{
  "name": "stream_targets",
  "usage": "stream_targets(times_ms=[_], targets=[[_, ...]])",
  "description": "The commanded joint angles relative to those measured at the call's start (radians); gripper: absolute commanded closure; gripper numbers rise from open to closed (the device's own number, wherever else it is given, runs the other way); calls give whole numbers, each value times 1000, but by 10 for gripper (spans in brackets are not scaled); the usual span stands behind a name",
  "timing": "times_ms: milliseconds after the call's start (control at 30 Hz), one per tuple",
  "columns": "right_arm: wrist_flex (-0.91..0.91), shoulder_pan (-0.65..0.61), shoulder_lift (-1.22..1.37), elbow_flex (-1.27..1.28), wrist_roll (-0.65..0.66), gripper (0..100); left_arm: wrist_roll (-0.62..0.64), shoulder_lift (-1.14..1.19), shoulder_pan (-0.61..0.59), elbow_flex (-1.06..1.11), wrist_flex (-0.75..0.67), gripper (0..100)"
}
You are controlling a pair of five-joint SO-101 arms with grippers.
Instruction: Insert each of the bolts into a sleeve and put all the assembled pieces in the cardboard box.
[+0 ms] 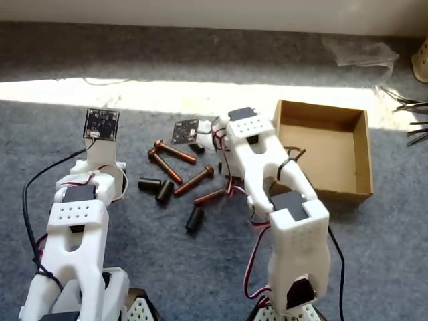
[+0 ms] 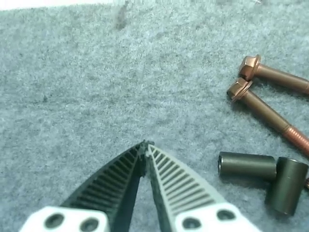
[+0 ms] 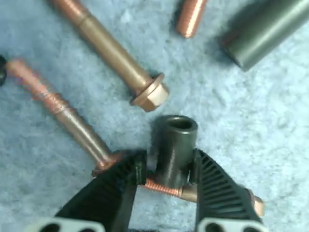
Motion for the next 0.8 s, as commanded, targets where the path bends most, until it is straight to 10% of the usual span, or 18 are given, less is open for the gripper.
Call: stream_targets(times_ms=[0, 767], targets=[[-10, -36, -10, -48, -35, 857, -3, -2, -8, -4, -21, 995], [-125, -25, -10, -44, -169, 858, -3, -2, -7, -2, -21, 995]])
